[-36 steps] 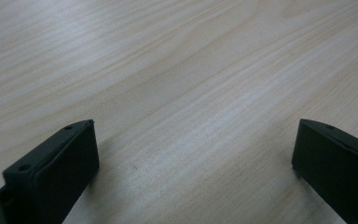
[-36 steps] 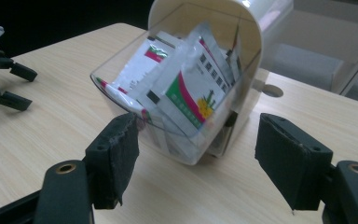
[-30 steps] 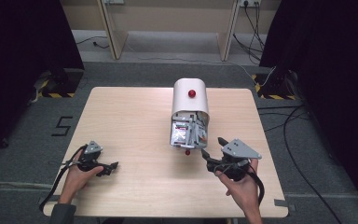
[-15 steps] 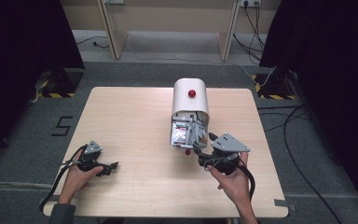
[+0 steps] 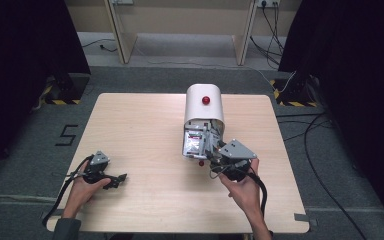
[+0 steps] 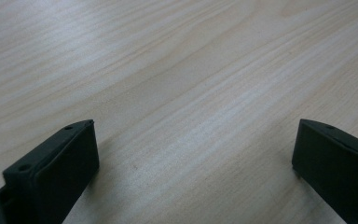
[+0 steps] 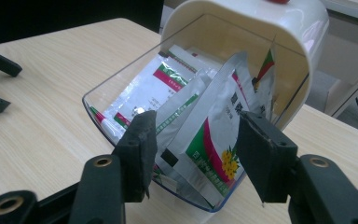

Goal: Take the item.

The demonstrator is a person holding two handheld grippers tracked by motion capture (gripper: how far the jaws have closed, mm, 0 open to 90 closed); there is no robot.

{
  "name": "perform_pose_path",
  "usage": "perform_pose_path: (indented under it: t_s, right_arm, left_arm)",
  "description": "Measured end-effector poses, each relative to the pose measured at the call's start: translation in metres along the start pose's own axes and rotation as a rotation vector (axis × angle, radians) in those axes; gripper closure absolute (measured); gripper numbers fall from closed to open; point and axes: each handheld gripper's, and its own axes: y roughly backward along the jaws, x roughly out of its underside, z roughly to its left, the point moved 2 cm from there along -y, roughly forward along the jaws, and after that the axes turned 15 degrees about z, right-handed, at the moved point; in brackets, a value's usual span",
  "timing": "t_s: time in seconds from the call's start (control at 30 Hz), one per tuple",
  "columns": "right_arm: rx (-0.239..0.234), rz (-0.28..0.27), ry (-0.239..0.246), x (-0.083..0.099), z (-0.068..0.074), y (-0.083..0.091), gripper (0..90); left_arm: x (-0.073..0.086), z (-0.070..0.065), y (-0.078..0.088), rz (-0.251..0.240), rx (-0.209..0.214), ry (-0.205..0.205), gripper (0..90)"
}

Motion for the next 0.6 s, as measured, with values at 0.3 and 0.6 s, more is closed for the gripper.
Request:
perform_pose_path:
  t_s: [0.3, 0.6]
  right_arm:
    - [0.06, 0.007, 0.002, 0.003, -0.007, -0.007, 61.5]
    - [0.094, 0.006, 0.01, 0.002, -0.012, -0.015, 67.6]
  left_arm:
    - [0.0, 0.0, 0.0, 0.002, 0.0, -0.005, 0.0]
    - [0.0, 0.0, 0.0, 0.0, 0.002, -0.003, 0.0]
